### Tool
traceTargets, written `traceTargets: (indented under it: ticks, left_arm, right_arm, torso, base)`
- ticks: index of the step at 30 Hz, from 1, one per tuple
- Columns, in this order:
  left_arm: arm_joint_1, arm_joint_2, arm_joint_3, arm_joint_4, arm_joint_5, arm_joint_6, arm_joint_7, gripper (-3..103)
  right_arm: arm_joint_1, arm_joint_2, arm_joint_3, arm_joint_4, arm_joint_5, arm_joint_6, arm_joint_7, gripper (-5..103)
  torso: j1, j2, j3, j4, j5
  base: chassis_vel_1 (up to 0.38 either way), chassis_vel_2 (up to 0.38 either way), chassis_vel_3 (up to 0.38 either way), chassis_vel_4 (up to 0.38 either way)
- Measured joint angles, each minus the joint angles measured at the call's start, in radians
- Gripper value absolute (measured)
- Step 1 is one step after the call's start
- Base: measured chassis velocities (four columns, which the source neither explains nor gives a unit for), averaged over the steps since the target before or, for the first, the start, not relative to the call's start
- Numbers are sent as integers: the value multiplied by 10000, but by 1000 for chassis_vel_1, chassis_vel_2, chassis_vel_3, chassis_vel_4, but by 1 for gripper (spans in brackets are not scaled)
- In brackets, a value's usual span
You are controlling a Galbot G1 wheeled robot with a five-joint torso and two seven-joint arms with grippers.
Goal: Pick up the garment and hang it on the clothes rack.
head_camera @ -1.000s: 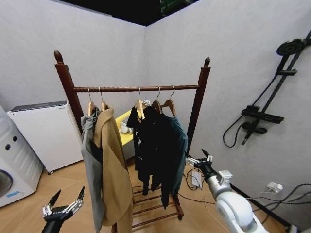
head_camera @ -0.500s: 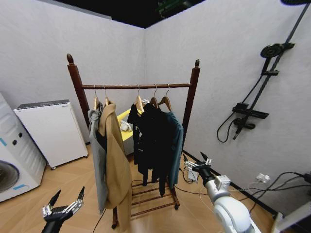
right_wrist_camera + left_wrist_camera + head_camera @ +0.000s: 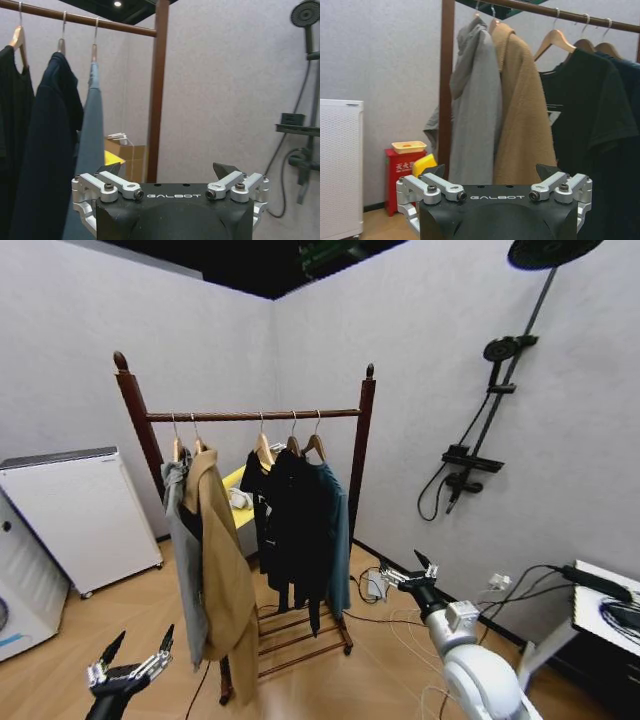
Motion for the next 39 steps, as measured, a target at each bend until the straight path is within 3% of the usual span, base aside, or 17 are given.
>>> traceTargets:
  ticks: [24,39]
  left_arm:
    - [0,0,0,0,0,0,1,100]
    - [0,0,1,0,0,0,4,100]
  right_arm:
    - [194,315,-375,170,-384,-141,26,100]
    - [125,96,-401,147,-400,-90,26,100]
  torso:
    - [-1,0,0,0,0]
    - [-2,1,-1,-3,7]
  base:
    - [-75,-173,-168,-74]
    - [-86,-179,-168,-77]
